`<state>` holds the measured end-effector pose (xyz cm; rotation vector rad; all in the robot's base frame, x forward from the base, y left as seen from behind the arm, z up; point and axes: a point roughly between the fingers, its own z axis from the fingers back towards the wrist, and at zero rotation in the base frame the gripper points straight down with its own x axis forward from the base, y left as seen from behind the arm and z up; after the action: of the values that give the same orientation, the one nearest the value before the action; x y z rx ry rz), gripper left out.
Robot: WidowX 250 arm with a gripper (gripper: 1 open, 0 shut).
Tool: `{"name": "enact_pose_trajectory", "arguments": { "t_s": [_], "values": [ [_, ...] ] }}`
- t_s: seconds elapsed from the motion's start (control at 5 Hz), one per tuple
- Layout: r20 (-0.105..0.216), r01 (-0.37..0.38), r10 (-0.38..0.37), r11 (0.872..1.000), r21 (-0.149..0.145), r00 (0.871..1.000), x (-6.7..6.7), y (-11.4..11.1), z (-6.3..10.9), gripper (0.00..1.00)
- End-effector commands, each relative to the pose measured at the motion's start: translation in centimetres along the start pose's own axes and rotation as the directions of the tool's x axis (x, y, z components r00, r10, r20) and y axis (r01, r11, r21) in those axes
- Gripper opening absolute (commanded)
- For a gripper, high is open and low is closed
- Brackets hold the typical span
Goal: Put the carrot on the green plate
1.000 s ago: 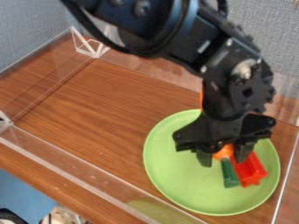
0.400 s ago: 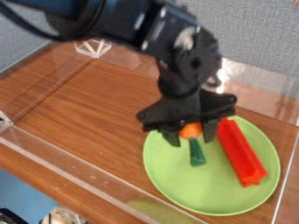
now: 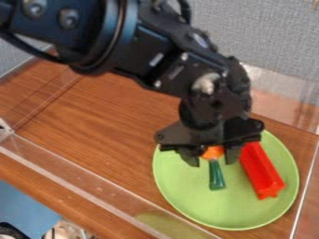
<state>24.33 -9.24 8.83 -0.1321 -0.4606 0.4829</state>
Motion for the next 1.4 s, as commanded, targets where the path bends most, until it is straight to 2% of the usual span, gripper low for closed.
{"name": "enact_pose_trajectory", "arguments": {
  "t_s": [0.0,0.2,0.4,0.6,0.8,1.0,1.2],
  "values": [
    [0.032,-0.008,0.008,1.000,0.020,0.999,0.8,-0.6,0.6,0.00],
    [0.045,-0.012,0.010,0.998,0.055,0.999,1.3,-0.8,0.7,0.00],
    [0.030,0.002,-0.004,0.997,0.071,1.000,1.6,-0.2,0.9,0.00],
    [0.015,0.010,-0.011,0.997,0.081,1.000,1.8,0.3,1.1,0.00],
    [-0.002,-0.007,0.007,0.996,0.088,1.000,3.0,-1.2,0.9,0.00],
    [-0.041,-0.050,0.054,0.996,0.078,0.998,3.5,-1.9,-0.1,0.00],
    [-0.045,-0.051,0.054,0.996,0.068,0.998,3.5,-1.8,-0.4,1.00]
  ]
}}
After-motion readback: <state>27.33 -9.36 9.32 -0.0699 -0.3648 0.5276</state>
